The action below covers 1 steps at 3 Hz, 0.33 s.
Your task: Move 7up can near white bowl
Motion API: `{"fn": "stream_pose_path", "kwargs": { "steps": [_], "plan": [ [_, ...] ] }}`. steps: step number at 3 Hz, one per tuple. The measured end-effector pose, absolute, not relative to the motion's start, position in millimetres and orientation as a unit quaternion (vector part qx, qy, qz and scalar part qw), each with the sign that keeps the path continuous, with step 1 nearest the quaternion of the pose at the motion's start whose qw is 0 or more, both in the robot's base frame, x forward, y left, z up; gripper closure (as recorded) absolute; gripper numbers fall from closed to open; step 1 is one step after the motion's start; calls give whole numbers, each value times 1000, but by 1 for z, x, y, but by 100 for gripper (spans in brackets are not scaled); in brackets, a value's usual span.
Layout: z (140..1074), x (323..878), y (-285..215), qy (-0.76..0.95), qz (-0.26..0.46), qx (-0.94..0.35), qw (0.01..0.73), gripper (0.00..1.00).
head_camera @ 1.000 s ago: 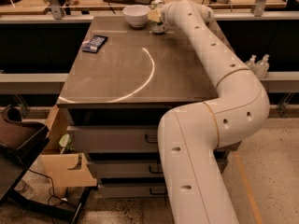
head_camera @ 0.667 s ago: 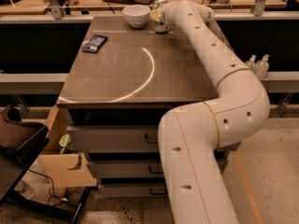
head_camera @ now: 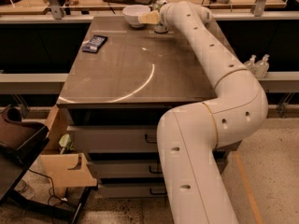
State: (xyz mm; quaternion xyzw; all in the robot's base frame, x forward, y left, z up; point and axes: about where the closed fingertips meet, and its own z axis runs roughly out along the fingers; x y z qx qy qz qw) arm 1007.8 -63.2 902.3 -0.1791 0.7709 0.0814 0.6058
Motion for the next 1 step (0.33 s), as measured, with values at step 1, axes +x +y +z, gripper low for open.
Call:
{"fn": "stream_pose_path", "kwargs": {
  "steps": [1],
  "plan": [
    [902, 1008, -63, 771, 81, -179, 606, 0]
  ]
}}
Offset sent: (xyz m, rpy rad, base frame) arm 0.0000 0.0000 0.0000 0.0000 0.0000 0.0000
